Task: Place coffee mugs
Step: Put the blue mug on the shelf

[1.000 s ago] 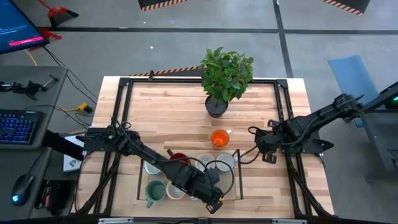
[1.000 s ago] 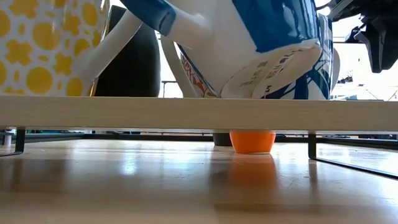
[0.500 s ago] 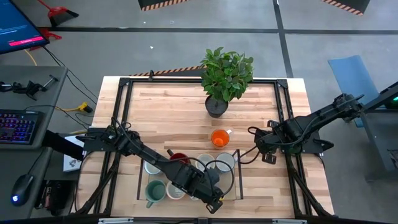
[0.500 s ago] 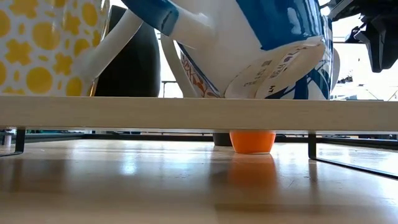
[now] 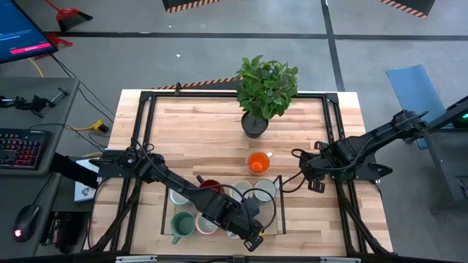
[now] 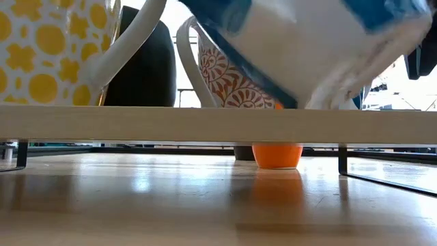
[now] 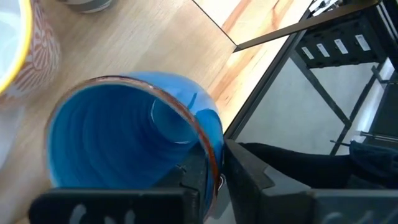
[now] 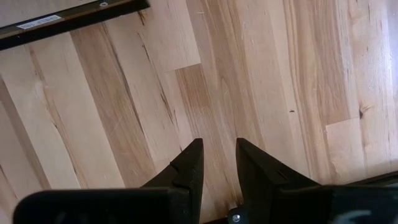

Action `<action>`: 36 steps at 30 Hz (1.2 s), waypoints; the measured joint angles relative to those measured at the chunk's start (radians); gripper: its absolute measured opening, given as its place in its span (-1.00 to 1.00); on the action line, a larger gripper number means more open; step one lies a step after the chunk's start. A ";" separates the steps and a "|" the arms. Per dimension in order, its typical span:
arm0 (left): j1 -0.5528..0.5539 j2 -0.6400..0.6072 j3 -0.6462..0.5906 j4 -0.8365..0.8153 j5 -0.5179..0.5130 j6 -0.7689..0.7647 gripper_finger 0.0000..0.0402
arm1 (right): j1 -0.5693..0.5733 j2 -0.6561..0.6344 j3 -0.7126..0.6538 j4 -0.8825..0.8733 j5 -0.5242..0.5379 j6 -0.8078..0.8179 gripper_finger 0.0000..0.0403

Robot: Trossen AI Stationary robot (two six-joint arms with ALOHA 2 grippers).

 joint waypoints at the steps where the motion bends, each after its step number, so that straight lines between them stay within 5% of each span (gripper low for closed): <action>1: 0.000 0.000 0.000 0.000 0.000 0.000 -0.79 | 0.000 0.000 0.000 0.000 0.000 0.000 -0.65; 36: 0.013 0.000 0.001 -0.030 0.027 0.053 -0.99 | 0.000 0.000 0.000 0.000 0.001 -0.001 -0.65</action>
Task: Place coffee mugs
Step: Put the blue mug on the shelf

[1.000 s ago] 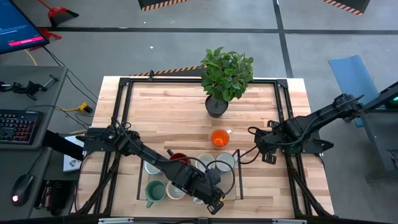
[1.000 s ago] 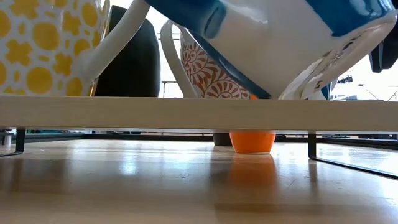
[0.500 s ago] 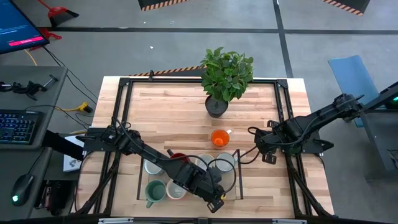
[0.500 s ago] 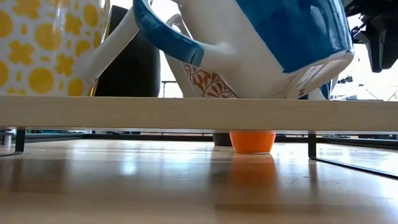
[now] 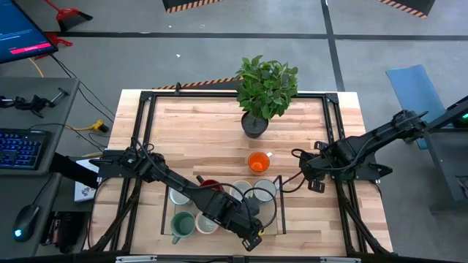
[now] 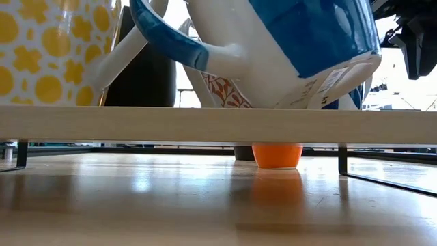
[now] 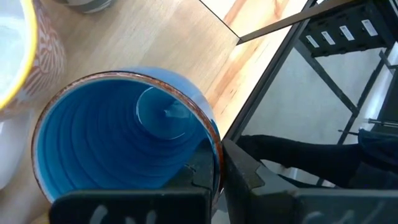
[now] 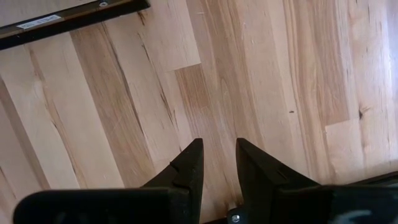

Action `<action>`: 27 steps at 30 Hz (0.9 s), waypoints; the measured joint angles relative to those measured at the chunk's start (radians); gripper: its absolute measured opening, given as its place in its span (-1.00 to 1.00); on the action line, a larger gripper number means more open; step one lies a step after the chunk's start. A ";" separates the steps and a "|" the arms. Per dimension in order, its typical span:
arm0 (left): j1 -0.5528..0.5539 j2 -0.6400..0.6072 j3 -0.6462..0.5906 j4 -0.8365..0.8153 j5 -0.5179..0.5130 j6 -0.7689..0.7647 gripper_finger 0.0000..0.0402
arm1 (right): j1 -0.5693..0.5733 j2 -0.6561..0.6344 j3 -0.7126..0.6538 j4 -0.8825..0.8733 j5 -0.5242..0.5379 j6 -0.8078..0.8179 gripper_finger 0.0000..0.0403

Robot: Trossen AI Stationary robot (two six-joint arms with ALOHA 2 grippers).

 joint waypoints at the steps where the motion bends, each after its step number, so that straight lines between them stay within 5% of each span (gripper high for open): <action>1: 0.000 0.000 0.000 0.000 -0.001 0.000 -0.99 | 0.000 0.000 0.000 0.000 0.000 -0.004 -0.65; 20: 0.018 -0.027 0.046 0.022 0.023 0.059 -1.00 | 0.000 0.000 0.000 -0.001 0.000 -0.033 -0.65; 27: 0.035 -0.139 0.045 -0.030 -0.004 0.115 -1.00 | 0.000 0.000 0.000 0.001 -0.024 -0.029 -0.65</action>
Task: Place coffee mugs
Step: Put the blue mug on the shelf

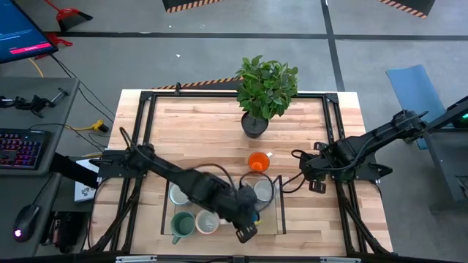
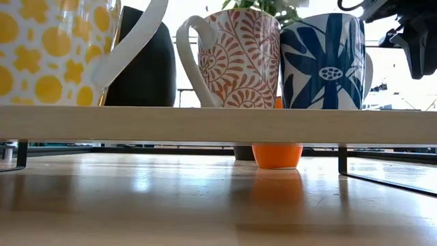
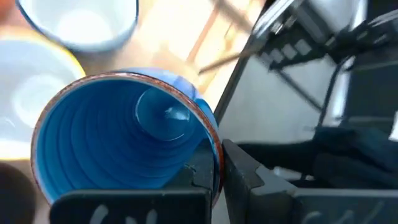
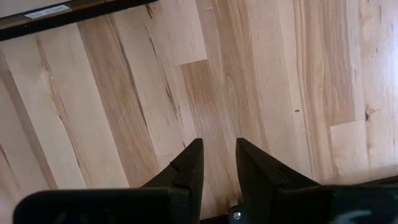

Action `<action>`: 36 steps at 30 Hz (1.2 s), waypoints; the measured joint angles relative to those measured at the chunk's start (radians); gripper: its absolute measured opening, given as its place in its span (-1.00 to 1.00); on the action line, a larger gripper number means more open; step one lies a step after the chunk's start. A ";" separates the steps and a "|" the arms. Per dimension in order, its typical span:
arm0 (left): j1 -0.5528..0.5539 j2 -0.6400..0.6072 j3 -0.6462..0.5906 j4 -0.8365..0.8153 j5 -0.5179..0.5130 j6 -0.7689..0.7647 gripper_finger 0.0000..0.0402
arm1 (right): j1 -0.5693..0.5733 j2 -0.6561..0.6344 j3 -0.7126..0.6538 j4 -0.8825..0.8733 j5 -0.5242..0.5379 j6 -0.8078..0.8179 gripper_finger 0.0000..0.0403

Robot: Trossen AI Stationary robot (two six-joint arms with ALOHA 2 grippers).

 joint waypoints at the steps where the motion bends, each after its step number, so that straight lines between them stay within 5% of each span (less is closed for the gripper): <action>1: 0.000 -0.022 0.000 -0.004 -0.023 0.010 -1.00 | 0.000 0.000 0.000 0.000 -0.002 0.001 -0.65; 12: 0.087 -0.183 0.002 -0.443 -0.317 -0.015 -1.00 | 0.000 0.000 0.000 0.001 -0.005 0.004 -0.65; 24: 0.298 -0.177 -0.057 -0.433 -0.310 0.171 -1.00 | 0.000 0.000 0.000 0.017 -0.008 0.032 -0.65; 36: 0.326 -0.182 -0.263 -0.438 -0.249 0.267 -1.00 | 0.000 0.000 0.000 0.017 -0.006 0.025 -0.65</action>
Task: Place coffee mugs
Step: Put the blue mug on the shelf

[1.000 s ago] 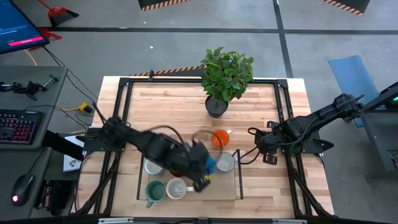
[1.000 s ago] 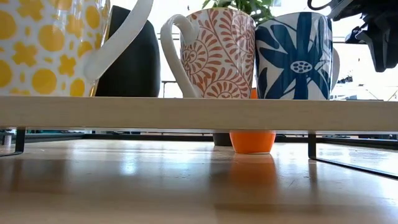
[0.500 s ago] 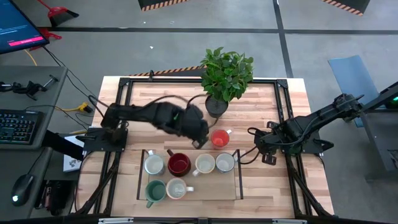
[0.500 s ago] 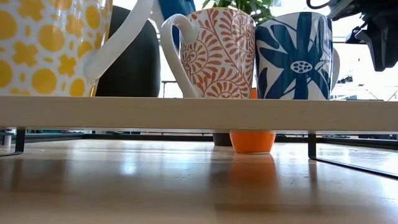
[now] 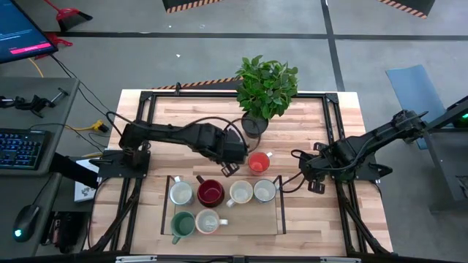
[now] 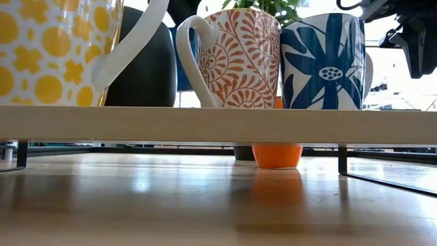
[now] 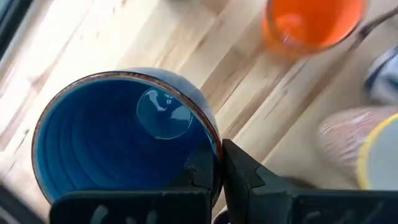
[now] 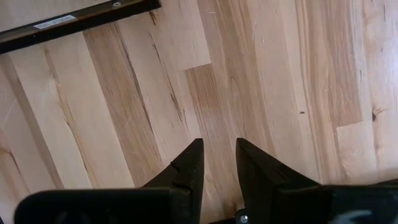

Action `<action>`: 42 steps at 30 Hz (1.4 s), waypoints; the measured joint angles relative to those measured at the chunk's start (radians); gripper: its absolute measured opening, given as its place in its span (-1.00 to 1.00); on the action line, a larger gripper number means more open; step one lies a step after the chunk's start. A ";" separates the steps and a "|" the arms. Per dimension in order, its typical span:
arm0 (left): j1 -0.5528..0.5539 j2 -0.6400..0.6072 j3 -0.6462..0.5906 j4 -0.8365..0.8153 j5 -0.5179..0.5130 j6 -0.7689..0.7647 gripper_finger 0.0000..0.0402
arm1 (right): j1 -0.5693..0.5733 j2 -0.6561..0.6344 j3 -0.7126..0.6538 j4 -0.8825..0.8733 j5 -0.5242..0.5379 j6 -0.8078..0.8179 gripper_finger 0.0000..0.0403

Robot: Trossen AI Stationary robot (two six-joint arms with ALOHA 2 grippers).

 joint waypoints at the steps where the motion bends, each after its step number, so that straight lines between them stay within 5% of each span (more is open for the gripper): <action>1: 0.000 0.000 -0.020 -0.002 0.005 0.000 -1.00 | 0.000 0.000 0.000 0.000 0.000 0.000 -0.65; 14: 0.000 -0.087 -0.310 0.023 0.010 -0.026 -0.98 | 0.000 0.000 0.000 0.001 0.002 0.029 -0.65; 23: 0.000 -0.289 -0.538 0.299 0.020 -0.134 -0.98 | 0.000 0.000 0.000 0.020 0.002 0.031 -0.65; 42: -0.003 -0.289 -0.599 0.399 0.026 -0.221 -0.98 | 0.000 0.000 0.000 0.117 0.004 0.012 -0.65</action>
